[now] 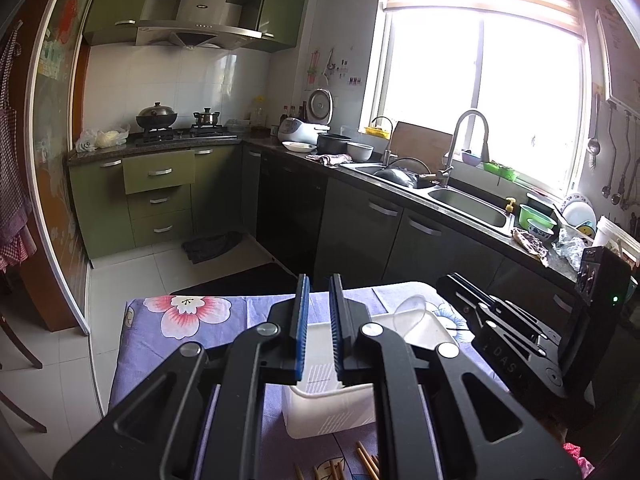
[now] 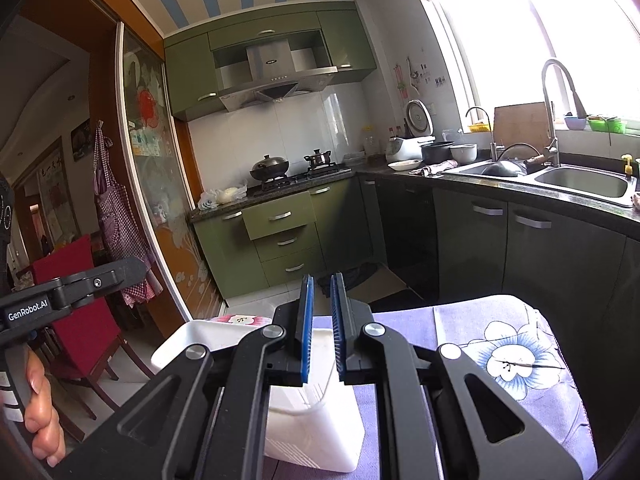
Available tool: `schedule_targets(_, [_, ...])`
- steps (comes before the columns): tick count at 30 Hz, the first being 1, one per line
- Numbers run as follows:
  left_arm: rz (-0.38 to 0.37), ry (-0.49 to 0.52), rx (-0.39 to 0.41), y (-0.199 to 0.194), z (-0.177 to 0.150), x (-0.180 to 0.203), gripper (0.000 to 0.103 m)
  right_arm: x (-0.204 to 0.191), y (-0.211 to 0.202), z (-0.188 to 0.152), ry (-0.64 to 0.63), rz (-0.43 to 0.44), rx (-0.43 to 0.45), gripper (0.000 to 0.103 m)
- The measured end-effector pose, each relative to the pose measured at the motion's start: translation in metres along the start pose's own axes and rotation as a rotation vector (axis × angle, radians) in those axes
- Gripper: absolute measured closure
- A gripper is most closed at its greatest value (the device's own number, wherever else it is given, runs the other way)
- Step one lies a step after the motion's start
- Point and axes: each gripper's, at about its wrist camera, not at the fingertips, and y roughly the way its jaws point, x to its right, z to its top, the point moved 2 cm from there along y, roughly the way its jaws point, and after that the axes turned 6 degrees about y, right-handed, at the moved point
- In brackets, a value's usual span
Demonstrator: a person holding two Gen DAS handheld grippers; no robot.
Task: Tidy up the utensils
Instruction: 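Lower the left gripper onto a wooden chopstick and close on it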
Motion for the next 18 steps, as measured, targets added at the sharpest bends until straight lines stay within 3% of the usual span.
schedule_targets(5, [0.004, 0.001, -0.033, -0.013, -0.015, 0.002, 0.085, 0.001, -0.038, -0.004, -0.003, 0.016, 0.008, 0.091])
schedule_targets(8, [0.003, 0.005, -0.111, -0.014, -0.033, 0.006, 0.085, 0.004, -0.067, -0.009, -0.009, 0.005, -0.002, 0.091])
schedule_targets(11, [0.002, -0.007, -0.256, -0.007, -0.064, 0.008, 0.085, 0.012, -0.095, -0.02, -0.016, -0.027, -0.017, 0.091])
schedule_targets(15, [-0.023, -0.071, -0.479, 0.008, -0.113, 0.008, 0.085, 0.029, -0.126, -0.038, 0.0, -0.067, -0.041, 0.083])
schedule_targets(18, [-0.009, -0.102, -0.579, 0.017, -0.143, 0.007, 0.085, 0.041, -0.137, -0.051, 0.022, -0.087, -0.071, 0.083])
